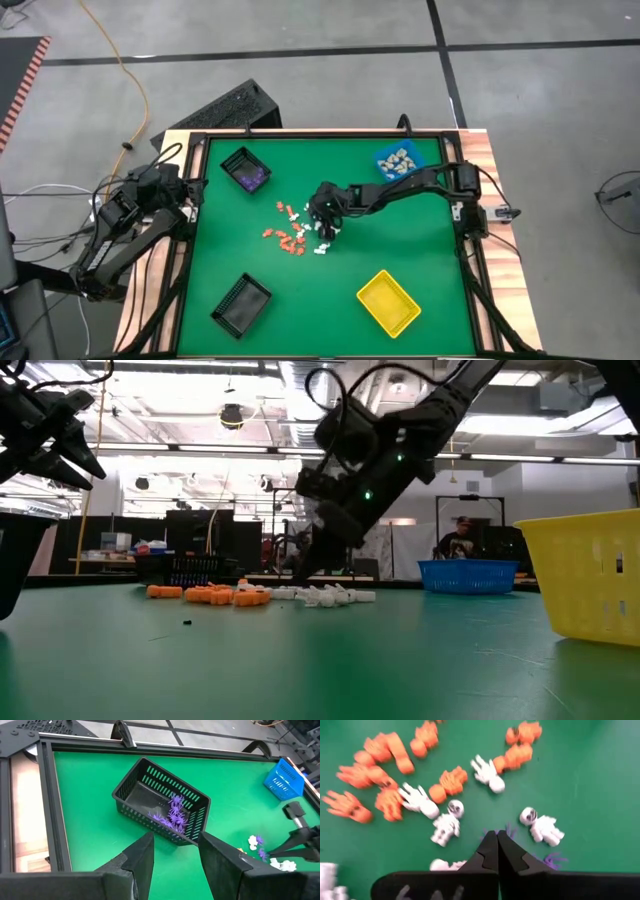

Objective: Sort Halloween decoration
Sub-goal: Put the purple spider toy into the top black basket

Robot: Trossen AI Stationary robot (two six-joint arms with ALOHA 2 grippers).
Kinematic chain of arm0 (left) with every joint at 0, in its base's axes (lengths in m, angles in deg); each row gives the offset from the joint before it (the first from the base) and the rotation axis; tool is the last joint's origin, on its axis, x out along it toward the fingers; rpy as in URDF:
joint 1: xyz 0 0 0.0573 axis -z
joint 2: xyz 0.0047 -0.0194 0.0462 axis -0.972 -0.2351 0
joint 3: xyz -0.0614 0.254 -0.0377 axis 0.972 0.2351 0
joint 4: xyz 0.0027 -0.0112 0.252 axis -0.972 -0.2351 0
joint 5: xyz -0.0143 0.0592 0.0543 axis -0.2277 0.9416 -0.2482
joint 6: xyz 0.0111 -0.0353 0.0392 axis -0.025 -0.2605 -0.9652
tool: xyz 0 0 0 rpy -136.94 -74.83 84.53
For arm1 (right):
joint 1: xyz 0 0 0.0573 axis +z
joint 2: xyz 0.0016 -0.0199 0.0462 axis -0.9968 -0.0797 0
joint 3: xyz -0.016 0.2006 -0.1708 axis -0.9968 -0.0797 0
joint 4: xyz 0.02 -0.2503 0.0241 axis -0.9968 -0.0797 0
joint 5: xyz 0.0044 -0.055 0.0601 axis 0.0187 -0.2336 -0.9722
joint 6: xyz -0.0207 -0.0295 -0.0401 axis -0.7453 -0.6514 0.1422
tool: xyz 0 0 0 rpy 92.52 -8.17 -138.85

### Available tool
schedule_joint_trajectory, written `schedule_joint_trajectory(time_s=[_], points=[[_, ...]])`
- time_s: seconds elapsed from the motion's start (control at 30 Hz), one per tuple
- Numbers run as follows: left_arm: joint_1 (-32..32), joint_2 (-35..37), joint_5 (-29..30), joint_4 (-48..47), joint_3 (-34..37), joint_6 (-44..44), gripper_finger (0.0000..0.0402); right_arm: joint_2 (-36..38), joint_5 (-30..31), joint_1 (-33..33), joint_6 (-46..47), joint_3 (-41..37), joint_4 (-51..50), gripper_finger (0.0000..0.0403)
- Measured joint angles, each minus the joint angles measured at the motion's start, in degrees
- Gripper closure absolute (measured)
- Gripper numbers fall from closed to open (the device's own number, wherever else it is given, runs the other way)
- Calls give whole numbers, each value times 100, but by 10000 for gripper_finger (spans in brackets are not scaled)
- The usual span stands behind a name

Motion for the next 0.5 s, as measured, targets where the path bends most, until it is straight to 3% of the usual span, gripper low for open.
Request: schedule_joint_trajectory(time_s=[0.3,0.5], points=[[0,0,6,0,0,1,258,314,0,-44,-4,329,-86,380],[0,0,3,-2,0,-1,258,305,-2,-44,-85,348,-312,263]])
